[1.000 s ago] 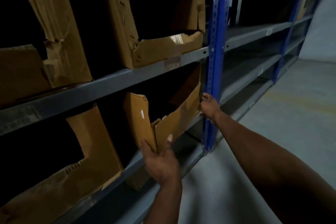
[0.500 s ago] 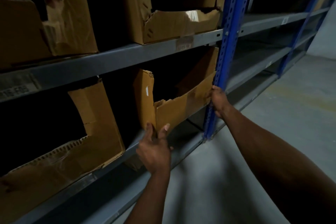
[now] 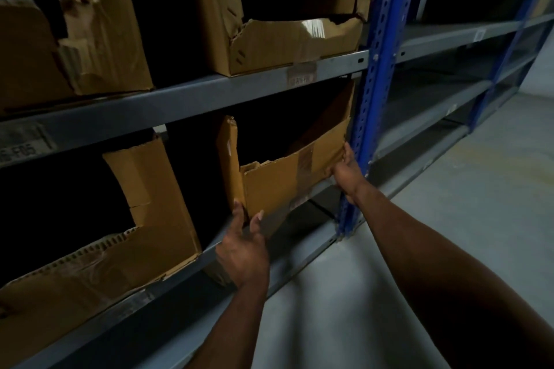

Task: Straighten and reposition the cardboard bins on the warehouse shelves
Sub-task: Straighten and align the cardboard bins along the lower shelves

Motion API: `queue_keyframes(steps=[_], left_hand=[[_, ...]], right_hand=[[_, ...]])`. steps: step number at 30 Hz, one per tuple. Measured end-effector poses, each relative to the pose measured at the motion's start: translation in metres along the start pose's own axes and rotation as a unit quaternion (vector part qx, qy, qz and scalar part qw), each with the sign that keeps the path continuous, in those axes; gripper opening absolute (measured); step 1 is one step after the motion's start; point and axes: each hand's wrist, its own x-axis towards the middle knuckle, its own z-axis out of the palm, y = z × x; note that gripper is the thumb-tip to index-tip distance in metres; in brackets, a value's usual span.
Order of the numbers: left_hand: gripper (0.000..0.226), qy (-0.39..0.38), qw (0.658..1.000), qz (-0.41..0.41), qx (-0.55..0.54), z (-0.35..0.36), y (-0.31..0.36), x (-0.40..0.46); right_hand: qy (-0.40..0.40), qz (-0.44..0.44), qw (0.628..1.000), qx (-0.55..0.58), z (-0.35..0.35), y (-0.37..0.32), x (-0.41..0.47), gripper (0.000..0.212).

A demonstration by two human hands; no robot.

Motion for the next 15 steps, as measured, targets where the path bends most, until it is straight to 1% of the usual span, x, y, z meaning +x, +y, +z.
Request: queue_keyframes(steps=[4,6,9,12,15], left_hand=[[0.058,-0.022,1.000,-0.004,-0.015,0.001,0.000,0.001],[0.059,-0.018,1.000,-0.001,-0.017,-0.001,0.000,0.003],[0.058,-0.010,1.000,0.005,0.000,-0.002,-0.001,0.008],[0.051,-0.016,0.999,0.040,0.027,-0.005,-0.008,0.007],[0.042,-0.032,0.998,0.050,0.021,-0.009,-0.019,0.002]], right_hand=[[-0.004,0.001,1.000,0.004,-0.003,0.004,0.005,0.104],[-0.008,-0.014,1.000,0.004,-0.005,0.011,0.011,0.099],[0.004,-0.015,1.000,-0.004,-0.004,0.007,0.004,0.101],[0.002,-0.017,1.000,-0.019,0.002,0.007,-0.005,0.102],[0.005,-0.010,0.998,-0.059,0.006,0.023,-0.011,0.103]])
